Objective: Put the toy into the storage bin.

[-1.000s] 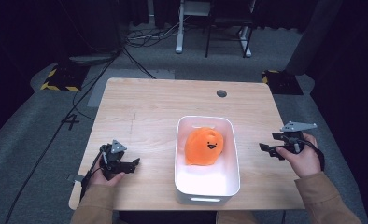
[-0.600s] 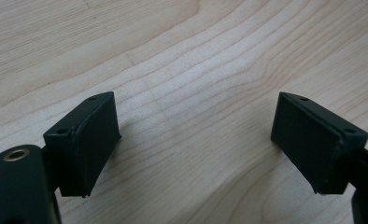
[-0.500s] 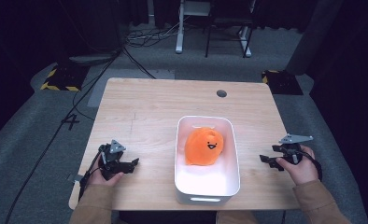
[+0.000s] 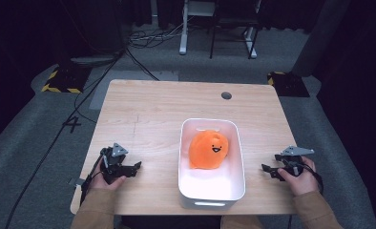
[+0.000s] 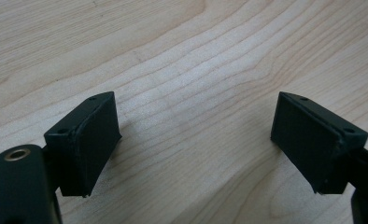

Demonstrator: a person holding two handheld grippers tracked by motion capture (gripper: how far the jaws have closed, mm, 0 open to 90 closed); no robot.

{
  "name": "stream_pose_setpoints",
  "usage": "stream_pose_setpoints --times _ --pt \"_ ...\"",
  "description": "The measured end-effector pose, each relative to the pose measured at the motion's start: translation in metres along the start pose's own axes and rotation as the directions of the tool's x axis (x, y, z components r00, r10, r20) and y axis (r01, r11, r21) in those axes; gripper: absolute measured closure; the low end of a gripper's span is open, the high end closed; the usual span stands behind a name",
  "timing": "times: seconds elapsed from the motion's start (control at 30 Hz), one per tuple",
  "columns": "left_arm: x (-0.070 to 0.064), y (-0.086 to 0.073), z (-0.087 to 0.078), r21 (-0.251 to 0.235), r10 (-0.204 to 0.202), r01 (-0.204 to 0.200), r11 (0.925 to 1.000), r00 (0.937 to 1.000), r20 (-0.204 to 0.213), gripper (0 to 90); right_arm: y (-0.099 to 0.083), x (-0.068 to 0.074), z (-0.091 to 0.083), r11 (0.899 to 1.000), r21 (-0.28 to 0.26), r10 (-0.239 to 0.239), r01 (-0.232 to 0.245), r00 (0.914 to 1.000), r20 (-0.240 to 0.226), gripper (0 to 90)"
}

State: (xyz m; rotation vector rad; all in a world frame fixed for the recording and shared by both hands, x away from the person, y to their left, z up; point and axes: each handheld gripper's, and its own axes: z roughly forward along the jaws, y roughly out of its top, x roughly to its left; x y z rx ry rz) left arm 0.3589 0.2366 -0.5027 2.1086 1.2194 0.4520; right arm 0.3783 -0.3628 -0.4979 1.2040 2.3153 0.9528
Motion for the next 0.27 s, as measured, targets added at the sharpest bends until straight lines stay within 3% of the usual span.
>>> stream_pose_setpoints --times 0.03,0.07,0.27 --pt "0.0005 0.0003 -0.0009 0.01 -0.003 0.003 0.9999 1.0 -0.001 15.6 -0.0022 0.0004 0.0019 1.0 -0.025 0.011 -0.011 0.9999 0.003 15.5" --pt "0.0008 0.0 -0.0004 0.004 -0.006 0.006 1.0 1.0 -0.002 15.6 -0.0045 -0.001 0.0037 0.999 -0.05 -0.008 0.008 0.9999 0.007 15.2" --pt "0.0021 -0.0003 -0.0005 0.001 -0.015 0.015 0.9999 0.9999 -0.004 15.3 -0.0043 -0.0038 0.0036 0.999 -0.046 -0.026 0.025 0.9993 -0.026 14.4"
